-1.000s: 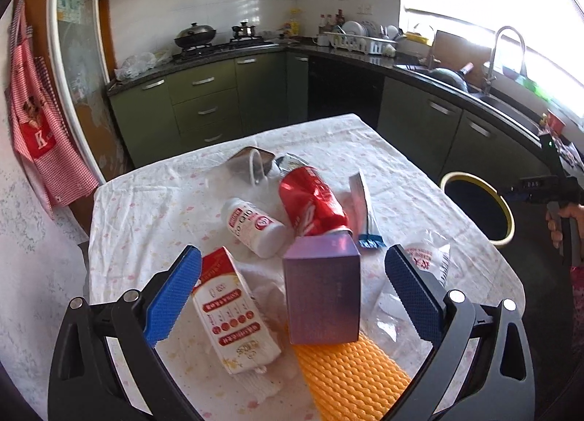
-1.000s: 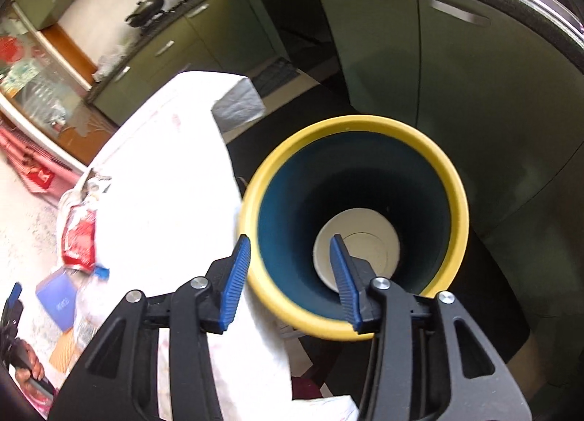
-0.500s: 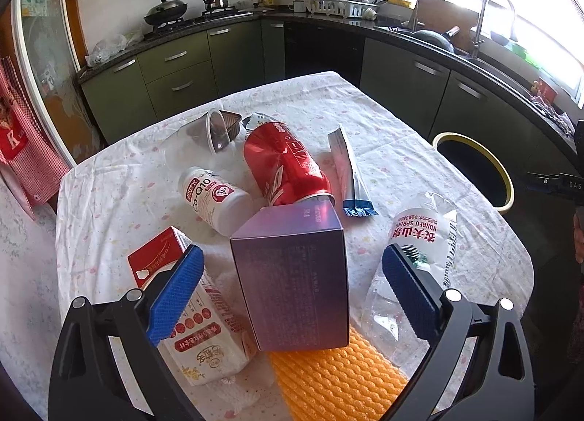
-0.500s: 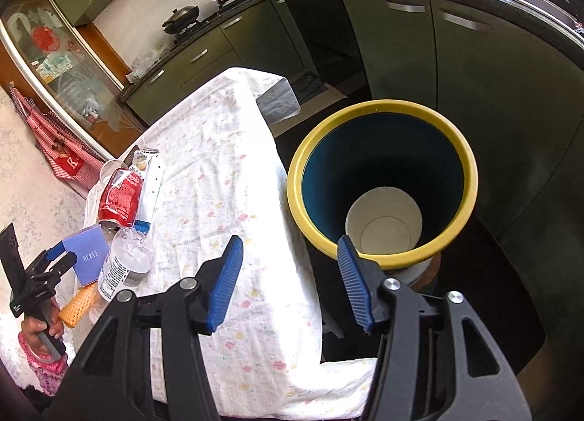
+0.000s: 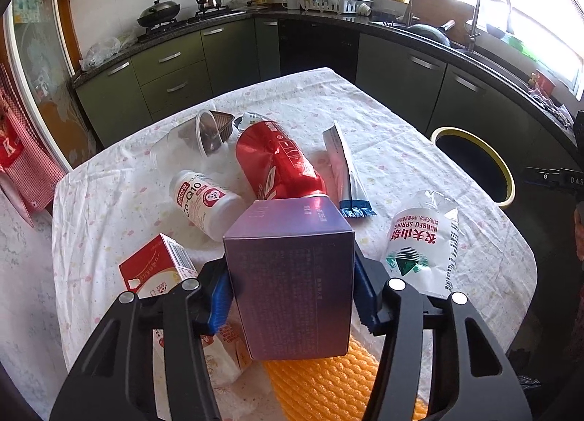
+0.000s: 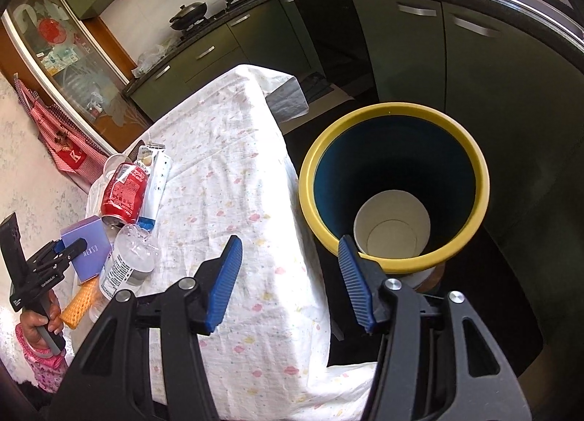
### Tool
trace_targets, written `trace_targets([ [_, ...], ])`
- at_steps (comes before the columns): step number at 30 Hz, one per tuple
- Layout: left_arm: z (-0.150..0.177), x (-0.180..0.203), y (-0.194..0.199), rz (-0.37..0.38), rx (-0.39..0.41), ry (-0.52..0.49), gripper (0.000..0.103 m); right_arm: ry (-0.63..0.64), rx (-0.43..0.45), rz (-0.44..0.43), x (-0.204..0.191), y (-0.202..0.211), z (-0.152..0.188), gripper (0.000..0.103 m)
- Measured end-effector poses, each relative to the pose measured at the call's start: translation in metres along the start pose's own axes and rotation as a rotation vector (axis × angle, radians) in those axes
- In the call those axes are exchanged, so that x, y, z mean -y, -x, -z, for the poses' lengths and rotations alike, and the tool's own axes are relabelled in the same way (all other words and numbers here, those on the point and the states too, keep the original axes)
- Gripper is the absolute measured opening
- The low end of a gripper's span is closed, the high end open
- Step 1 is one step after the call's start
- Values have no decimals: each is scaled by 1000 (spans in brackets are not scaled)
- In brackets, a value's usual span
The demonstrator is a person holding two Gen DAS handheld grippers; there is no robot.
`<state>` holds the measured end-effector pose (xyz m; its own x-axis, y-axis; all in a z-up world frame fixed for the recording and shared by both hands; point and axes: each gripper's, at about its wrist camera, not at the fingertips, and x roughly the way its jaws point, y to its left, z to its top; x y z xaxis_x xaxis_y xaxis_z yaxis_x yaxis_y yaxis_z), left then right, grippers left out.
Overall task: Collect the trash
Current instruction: 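Close the left gripper on the purple box, then carry the purple box over the bin and open the left gripper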
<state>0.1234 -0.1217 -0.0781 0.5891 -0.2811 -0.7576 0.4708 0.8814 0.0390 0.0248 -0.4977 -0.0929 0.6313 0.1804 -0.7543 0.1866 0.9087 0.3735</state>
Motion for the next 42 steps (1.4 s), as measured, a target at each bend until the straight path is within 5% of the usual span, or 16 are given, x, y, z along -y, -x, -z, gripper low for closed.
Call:
trace_targets([
  [8,-21,10,41,3,74,-38,54,16,18,15,-2,3,0,52],
  [16,-80,82,51,192,83,-208,54,17,76,60,9,21,4,52],
  [25,-133,221,-28,379,-69,-412,54,-67,135,112,58,46,14,55],
  [30,-146,281,-94,388,-187,-472,54,-120,133,125,87,48,22,55],
  [37,-149,322,-162,357,-293,-477,55,-152,130,142,107,49,25,56],
  [42,-151,318,-153,345,-260,-476,69,-141,132,142,105,47,24,57],
])
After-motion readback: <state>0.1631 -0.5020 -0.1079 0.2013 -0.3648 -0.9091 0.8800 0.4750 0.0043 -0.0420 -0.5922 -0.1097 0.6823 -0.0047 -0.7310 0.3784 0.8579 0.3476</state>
